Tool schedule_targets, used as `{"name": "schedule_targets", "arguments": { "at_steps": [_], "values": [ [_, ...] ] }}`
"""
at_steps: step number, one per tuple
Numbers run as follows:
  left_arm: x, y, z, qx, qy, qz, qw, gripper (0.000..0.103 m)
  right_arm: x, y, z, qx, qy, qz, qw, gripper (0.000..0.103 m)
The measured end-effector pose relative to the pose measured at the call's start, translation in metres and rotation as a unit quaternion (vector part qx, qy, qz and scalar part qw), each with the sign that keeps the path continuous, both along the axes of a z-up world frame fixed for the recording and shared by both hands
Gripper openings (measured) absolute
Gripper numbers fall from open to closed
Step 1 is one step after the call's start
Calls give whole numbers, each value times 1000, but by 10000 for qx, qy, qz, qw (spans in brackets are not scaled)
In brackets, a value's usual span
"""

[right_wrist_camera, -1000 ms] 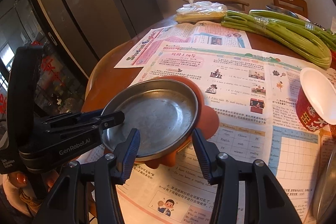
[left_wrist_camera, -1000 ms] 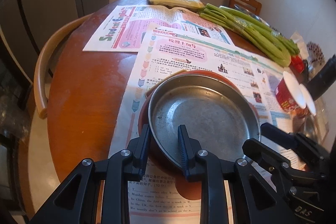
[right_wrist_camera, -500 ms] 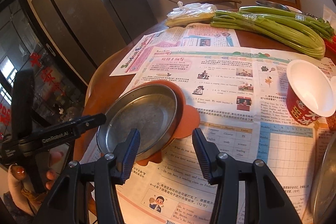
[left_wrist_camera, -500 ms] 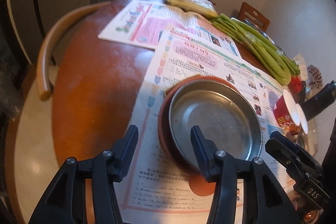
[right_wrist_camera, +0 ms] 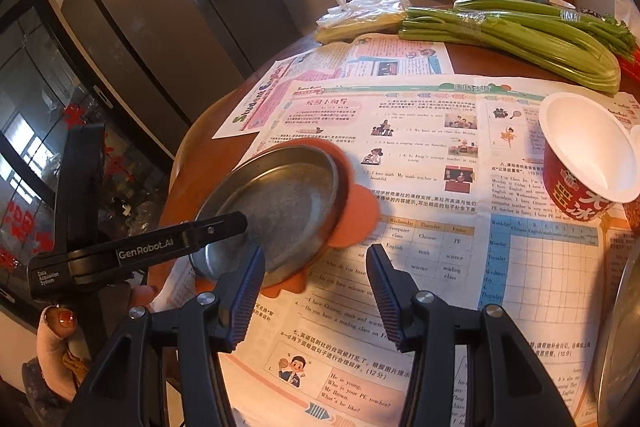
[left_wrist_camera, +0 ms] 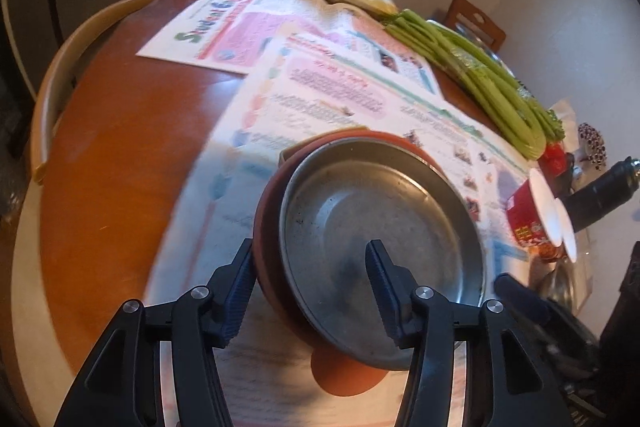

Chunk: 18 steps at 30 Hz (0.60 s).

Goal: Organize plates and bowls
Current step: 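Lower the steel pan onto the orange plate and open the left gripper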

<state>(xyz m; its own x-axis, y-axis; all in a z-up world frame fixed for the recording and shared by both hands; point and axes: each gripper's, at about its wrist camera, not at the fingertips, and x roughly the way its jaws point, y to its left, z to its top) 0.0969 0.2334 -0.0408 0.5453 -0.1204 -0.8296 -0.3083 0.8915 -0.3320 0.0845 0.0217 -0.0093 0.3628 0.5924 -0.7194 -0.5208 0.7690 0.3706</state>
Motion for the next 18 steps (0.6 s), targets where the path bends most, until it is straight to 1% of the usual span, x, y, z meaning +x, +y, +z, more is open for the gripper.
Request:
{"name": "schedule_targets", "arguments": {
  "at_steps": [4, 6, 8, 9, 11, 12, 14, 16, 18],
  "values": [
    [19, -19, -1, 123, 86, -106, 9998, 56, 12, -5, -7, 19, 95, -54, 9999, 52],
    [24, -26, 0, 240, 17, -127, 9996, 57, 18, -8, -11, 13, 129, -117, 9998, 53],
    [29, -30, 1, 257, -62, -143, 9995, 57, 23, -11, -12, 14, 99, -137, 9999, 53],
    [32, -31, 0, 237, -64, -119, 9996, 57, 26, -13, -13, 22, 86, -183, 9998, 53],
    [34, -30, -3, 339, -42, -25, 9994, 57, 30, -21, -13, 88, 80, -328, 9994, 53],
    [34, -30, -4, 404, -32, 19, 9992, 57, 31, -25, -12, 110, 56, -378, 9992, 53],
    [33, -27, -4, 453, -31, 151, 9989, 57, 32, -35, -6, 100, -130, -500, 9986, 53],
    [29, -23, 1, 462, -137, 254, 9985, 57, 33, -44, -1, 126, -302, -634, 9975, 53],
    [22, -19, 11, 497, -289, 397, 9976, 57, 33, -54, 1, 170, -390, -766, 9961, 57]
  ]
}}
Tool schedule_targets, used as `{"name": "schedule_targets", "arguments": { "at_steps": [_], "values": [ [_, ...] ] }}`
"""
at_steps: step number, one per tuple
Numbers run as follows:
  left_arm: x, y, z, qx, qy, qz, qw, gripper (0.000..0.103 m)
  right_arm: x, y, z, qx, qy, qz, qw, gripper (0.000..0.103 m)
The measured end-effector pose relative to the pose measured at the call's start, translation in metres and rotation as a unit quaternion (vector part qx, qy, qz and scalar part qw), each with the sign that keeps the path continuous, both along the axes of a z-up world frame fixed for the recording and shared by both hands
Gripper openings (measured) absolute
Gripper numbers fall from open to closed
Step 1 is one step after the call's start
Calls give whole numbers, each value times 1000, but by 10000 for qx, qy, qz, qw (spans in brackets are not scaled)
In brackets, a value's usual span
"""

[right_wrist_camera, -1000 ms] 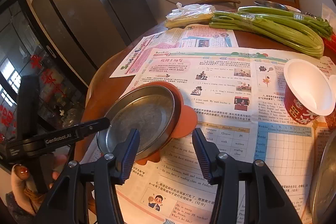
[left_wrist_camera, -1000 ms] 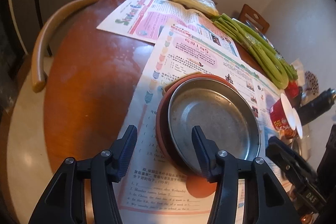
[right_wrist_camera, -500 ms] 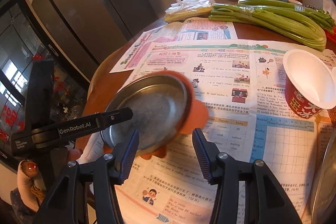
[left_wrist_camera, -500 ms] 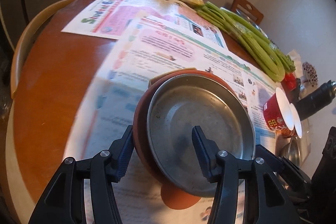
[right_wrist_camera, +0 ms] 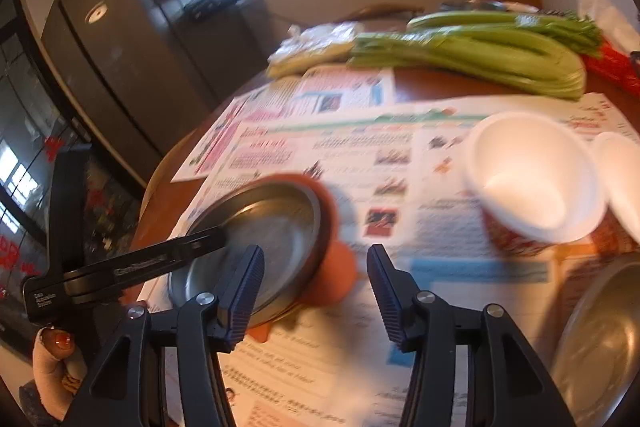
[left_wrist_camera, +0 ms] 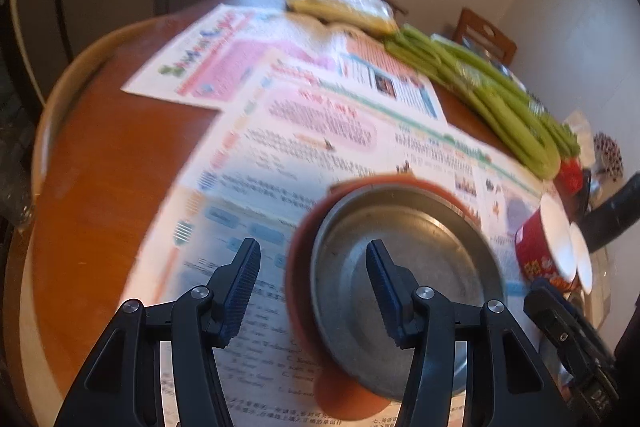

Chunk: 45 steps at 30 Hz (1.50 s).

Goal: Organize plates and bowls
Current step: 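Lower the steel pan onto the orange plate and open the left gripper, then move the left gripper to the large steel bowl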

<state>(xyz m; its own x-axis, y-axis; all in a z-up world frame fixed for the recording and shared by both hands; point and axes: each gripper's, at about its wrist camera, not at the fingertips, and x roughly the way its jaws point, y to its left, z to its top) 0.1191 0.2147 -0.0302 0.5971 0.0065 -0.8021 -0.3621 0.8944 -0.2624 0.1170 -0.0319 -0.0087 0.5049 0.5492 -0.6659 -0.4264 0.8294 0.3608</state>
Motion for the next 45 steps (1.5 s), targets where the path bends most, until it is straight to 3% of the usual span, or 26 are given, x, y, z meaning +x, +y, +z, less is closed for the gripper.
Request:
{"name": "schedule_targets", "arguments": {
  "at_steps": [3, 8, 13, 21, 29, 37, 45],
  "values": [
    [-15, 5, 19, 201, -293, 258, 9990, 57, -2, -10, 2, 34, -89, -70, 9999, 59],
    [-37, -21, 57, 936, -663, 303, 9929, 57, -10, -31, 20, 259, -251, -125, 9993, 60],
    [-54, -55, 84, 893, -1114, 2, 9898, 58, -25, -61, 54, 389, -677, -359, 9963, 63],
    [-59, -133, 111, 613, -1445, -920, 9833, 59, -54, -124, 97, 313, -1215, -828, 9886, 67],
    [-60, -195, 126, 659, -1510, -1534, 9743, 60, -70, -191, 115, 397, -1353, -1252, 9820, 68],
    [-69, -225, 131, 749, -1493, -1715, 9709, 64, -77, -253, 110, 197, -1513, -1739, 9729, 68],
    [-48, -250, 97, 765, -982, -1960, 9727, 64, -77, -286, 80, -11, -1093, -2018, 9733, 68]
  ]
}}
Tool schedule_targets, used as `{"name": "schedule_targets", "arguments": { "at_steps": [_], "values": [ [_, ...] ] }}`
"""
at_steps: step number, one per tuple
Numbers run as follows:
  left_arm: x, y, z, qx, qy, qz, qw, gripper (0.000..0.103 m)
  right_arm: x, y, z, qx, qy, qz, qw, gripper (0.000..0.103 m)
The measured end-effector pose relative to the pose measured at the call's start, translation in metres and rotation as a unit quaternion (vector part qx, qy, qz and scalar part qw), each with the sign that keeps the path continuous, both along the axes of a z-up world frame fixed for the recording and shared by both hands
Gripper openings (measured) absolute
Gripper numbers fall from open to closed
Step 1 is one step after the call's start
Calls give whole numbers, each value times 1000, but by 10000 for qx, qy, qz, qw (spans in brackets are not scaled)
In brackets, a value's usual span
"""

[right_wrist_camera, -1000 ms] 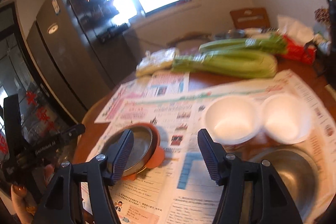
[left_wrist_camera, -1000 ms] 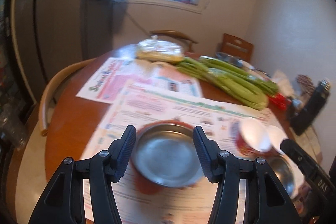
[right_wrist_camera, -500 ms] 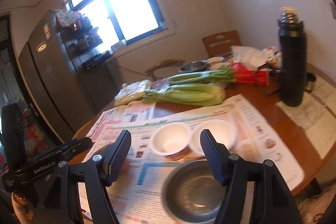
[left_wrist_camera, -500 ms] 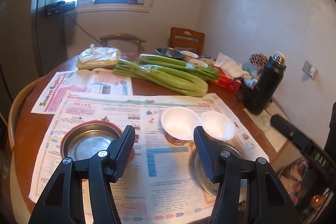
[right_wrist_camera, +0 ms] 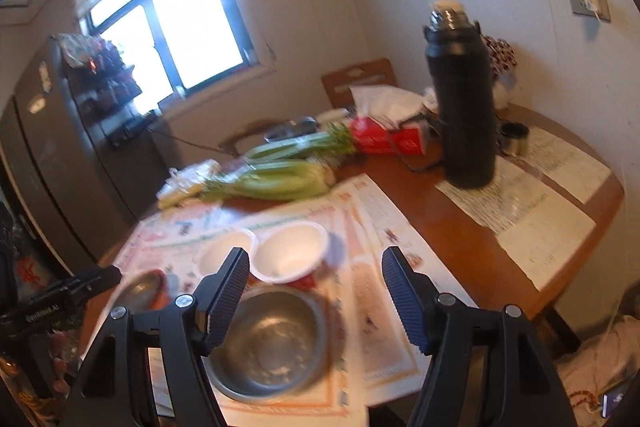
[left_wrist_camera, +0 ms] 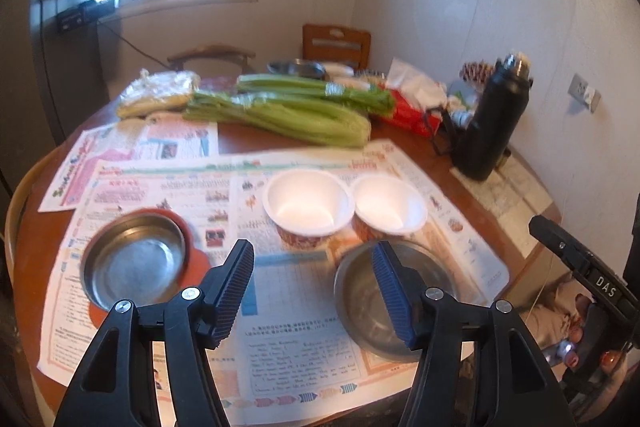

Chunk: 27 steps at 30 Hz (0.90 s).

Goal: Organize plates and bowls
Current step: 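Move the left gripper to the large steel bowl, then grasp the rim of the large steel bowl with the left gripper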

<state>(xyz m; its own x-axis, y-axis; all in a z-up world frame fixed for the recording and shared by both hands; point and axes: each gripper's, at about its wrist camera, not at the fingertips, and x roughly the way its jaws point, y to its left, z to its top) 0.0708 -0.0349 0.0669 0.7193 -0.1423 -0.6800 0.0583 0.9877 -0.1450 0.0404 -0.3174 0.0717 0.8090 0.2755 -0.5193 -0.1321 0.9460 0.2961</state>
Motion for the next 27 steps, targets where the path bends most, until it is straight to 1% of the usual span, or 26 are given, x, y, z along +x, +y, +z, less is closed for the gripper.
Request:
{"name": "schedule_targets", "arguments": {
  "at_steps": [3, 6, 8, 13, 18, 21, 24, 27],
  "values": [
    [9, -9, -16, 5, 215, -99, 9997, 64, 4, 4, -10, -78, 176, 105, 9998, 68],
    [17, -16, -31, 34, 409, -176, 9990, 64, 10, 10, -22, -257, 337, 193, 9989, 68],
    [20, -21, -38, 31, 445, -212, 9988, 64, 13, 12, -29, -309, 414, 236, 9984, 68],
    [29, -31, -54, 40, 597, -260, 9979, 64, 20, 21, -41, -393, 432, 376, 9976, 68],
    [37, -38, -71, 30, 804, -297, 9963, 64, 30, 33, -60, -540, 733, 546, 9943, 68],
    [41, -42, -80, 96, 925, -270, 9953, 64, 34, 39, -70, -665, 911, 600, 9918, 68],
    [43, -45, -88, 54, 1049, -336, 9939, 64, 37, 42, -80, -633, 1071, 687, 9899, 68],
    [46, -49, -93, 102, 1111, -335, 9932, 64, 41, 45, -89, -709, 1227, 719, 9873, 68]
  ]
}}
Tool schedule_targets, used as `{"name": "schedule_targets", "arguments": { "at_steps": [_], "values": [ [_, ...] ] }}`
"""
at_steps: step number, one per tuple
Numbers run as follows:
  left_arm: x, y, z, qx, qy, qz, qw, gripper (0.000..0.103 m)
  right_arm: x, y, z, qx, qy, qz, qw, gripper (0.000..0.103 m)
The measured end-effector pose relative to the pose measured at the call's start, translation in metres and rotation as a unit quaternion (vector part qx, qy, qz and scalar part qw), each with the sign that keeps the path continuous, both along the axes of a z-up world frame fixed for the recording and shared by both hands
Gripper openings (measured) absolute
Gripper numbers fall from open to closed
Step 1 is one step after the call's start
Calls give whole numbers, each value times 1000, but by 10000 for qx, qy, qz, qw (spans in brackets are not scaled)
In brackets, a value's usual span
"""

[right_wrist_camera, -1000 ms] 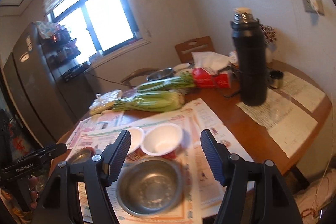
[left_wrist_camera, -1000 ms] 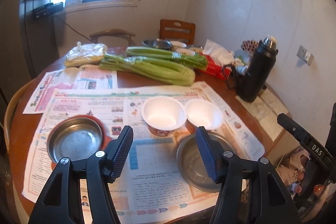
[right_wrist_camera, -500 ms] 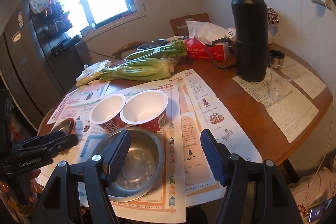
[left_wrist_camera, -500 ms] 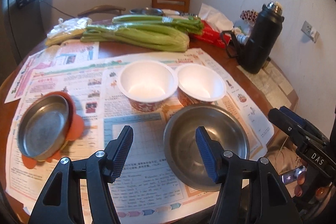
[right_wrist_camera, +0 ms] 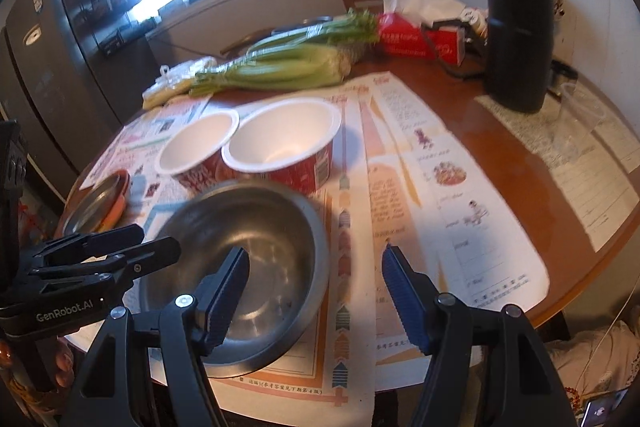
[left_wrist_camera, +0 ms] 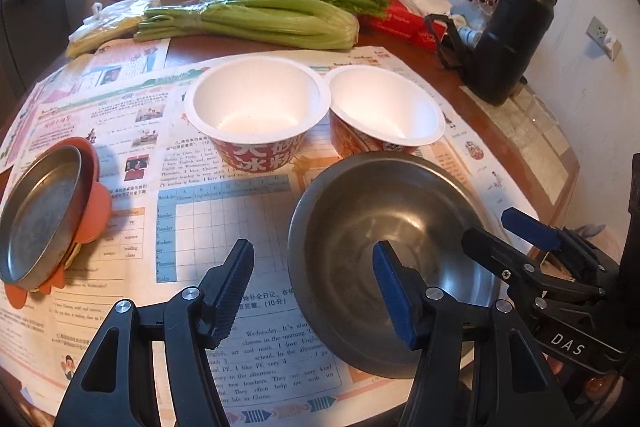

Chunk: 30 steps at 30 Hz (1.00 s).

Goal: Organize plates and bowls
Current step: 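Grasp the rim of the large steel bowl with the left gripper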

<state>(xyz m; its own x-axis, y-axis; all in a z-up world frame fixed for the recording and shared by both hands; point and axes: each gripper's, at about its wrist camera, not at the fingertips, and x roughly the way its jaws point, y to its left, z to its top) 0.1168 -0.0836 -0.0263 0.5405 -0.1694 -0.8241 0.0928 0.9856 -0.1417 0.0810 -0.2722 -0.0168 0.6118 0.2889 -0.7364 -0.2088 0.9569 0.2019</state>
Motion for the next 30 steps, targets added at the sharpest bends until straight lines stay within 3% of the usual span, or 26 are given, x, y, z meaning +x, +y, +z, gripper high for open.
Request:
{"name": "schedule_targets", "arguments": {
  "at_steps": [5, 19, 24, 30],
  "values": [
    [4, -2, -7, 64, 30, 53, 10000, 64, 5, -3, -7, 242, 121, 105, 9996, 68],
    [12, -10, -16, 11, 87, -24, 10000, 64, 5, 8, -14, -252, -16, 167, 9995, 53],
    [11, -13, -18, -1, 134, -83, 9999, 51, 2, 17, -16, -223, -55, 416, 9989, 48],
    [7, -12, -20, 165, 113, -34, 9998, 39, -5, 33, -17, -611, -243, 560, 9963, 48]
  ]
}}
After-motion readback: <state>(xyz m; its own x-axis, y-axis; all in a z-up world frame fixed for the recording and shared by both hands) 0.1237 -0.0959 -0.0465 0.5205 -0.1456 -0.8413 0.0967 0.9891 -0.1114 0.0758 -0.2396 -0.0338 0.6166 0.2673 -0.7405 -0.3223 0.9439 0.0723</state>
